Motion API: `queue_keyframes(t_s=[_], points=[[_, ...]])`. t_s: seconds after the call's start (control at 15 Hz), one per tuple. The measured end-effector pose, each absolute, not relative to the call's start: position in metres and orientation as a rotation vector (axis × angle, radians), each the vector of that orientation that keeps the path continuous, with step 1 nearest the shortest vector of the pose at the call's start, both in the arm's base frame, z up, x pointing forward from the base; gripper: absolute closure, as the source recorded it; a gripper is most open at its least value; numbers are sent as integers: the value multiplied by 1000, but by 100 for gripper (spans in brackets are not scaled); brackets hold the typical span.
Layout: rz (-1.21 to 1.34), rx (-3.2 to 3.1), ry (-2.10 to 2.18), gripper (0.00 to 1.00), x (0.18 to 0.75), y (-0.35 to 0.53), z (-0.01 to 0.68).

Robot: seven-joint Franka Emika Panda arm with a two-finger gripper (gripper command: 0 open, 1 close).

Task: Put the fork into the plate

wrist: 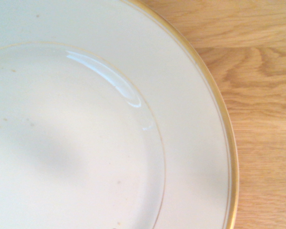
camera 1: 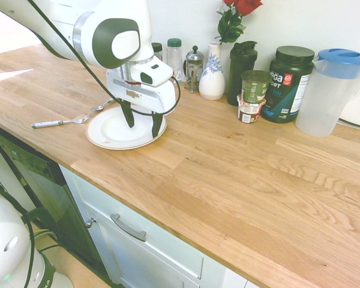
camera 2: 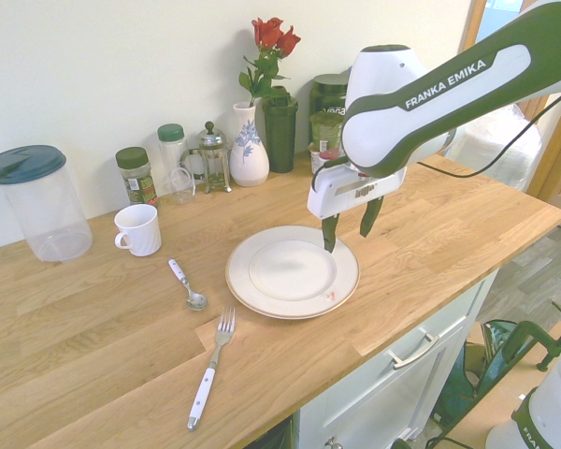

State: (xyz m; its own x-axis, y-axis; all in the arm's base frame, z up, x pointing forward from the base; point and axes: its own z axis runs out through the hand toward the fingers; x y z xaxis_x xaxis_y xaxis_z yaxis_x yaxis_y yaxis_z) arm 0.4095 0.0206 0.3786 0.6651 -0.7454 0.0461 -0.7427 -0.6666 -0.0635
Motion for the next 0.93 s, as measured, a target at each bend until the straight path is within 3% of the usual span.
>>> queue_keyframes(t_s=[0.47,0.93], points=[[-124,-2773,1281,0,415,41,387],[-130,-2635,1425,0,402,161,395]])
